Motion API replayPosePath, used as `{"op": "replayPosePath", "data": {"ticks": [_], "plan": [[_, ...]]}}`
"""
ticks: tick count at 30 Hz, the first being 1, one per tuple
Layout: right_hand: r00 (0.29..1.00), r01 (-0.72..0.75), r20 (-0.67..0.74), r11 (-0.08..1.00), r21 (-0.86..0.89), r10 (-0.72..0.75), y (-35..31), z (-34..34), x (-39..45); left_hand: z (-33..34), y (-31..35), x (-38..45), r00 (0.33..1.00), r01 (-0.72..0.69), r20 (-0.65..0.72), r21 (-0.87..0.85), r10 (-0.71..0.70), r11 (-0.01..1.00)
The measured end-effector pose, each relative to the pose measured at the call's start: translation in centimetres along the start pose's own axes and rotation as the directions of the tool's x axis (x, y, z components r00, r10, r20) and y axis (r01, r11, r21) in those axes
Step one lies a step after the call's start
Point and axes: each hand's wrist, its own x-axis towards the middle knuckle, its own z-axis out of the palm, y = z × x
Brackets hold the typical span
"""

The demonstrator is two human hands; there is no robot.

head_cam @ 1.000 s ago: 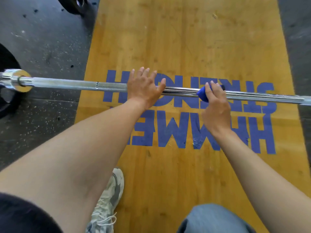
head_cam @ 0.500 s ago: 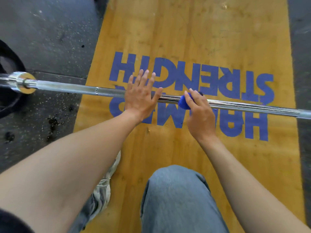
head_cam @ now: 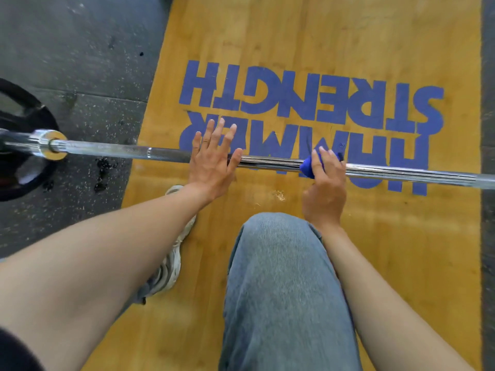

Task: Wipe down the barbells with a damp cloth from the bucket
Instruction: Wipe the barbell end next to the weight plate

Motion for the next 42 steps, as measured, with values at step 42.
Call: {"op": "replayPosePath", "data": {"ticks": [42], "plan": [[0.990,0.137,0.045,0.987,-0.083,-0.133,5.7,-2.5,2.4,3.1,15.0,6.4,0.996,-0.076,0.053,-0.004,0.076,0.997]]}}
